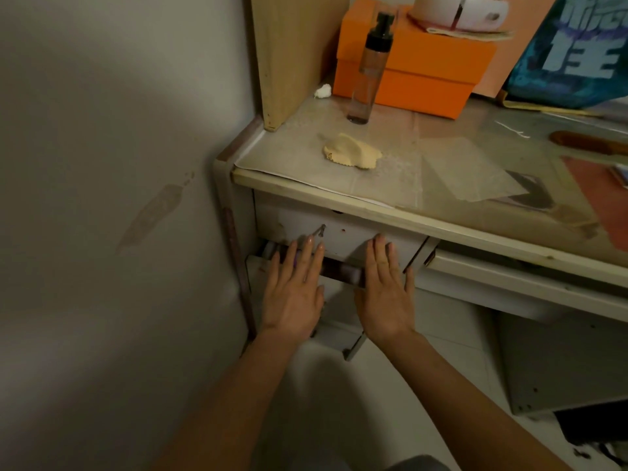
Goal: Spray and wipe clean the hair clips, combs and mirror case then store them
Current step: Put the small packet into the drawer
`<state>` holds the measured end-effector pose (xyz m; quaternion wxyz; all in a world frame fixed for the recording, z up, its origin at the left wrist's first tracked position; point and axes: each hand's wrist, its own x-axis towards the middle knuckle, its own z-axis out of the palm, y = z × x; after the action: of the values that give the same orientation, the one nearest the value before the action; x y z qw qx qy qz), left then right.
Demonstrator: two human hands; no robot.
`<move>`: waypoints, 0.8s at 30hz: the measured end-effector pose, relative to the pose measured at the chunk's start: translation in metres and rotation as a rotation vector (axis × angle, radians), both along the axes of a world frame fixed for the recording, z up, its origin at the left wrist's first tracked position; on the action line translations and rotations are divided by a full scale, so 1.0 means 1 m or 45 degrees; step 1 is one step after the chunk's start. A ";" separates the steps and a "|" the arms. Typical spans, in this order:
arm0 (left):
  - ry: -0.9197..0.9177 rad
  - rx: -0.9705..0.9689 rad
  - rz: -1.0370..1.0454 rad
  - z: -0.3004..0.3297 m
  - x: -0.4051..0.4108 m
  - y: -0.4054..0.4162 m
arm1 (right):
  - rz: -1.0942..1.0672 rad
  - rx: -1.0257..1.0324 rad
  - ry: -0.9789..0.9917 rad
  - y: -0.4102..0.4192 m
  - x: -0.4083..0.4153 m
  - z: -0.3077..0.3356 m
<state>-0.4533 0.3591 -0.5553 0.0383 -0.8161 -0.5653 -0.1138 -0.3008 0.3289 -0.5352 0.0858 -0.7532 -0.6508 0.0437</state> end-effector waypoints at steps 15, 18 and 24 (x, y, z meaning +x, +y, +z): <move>0.134 -0.236 0.033 -0.018 -0.008 0.005 | 0.035 -0.192 0.087 -0.011 0.013 -0.027; 0.048 -0.261 0.047 -0.020 -0.009 0.005 | 0.035 -0.154 0.095 -0.011 0.014 -0.029; -0.186 -0.223 0.071 -0.017 -0.008 0.000 | 0.063 -0.103 0.135 -0.018 0.015 -0.029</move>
<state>-0.4616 0.3592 -0.5719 -0.0714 -0.7899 -0.5967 -0.1221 -0.2859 0.3108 -0.5646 0.0885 -0.7362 -0.6615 0.1117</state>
